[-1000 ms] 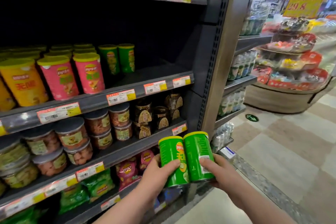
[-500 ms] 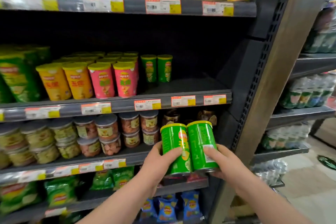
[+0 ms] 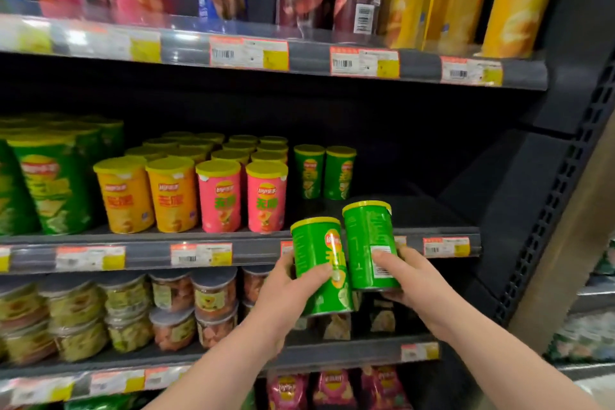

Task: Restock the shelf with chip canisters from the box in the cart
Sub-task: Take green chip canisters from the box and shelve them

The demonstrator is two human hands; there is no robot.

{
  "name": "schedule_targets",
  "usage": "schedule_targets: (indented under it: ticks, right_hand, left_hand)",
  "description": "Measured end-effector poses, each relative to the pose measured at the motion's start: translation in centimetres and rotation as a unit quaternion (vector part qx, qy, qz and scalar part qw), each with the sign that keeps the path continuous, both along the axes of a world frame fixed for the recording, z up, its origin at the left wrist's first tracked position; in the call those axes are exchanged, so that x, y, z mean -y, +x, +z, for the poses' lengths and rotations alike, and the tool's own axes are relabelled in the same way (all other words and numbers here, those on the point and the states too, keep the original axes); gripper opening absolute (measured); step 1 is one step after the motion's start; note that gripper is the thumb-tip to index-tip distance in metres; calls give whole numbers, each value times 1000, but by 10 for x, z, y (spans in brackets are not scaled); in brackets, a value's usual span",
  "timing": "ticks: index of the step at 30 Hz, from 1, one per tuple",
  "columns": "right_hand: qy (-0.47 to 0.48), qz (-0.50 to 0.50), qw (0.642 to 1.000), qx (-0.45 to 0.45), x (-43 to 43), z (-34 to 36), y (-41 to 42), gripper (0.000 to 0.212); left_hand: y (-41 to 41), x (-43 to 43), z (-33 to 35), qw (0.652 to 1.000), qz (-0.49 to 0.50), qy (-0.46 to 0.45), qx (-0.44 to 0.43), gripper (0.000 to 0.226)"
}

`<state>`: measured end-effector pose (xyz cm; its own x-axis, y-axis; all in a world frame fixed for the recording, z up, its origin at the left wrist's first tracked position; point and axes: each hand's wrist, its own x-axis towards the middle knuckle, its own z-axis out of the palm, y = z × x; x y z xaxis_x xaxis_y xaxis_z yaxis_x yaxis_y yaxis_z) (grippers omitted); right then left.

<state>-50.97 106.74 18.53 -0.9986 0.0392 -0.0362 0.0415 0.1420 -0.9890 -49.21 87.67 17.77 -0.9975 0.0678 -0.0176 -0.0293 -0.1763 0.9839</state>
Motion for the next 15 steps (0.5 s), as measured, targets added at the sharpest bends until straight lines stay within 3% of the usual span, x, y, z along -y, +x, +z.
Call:
schedule_targets:
  ticks: [15]
  right_hand:
    - [56, -75, 995, -45, 13, 25, -88, 40]
  left_hand:
    - [-50, 20, 7, 999, -34, 26, -28, 27]
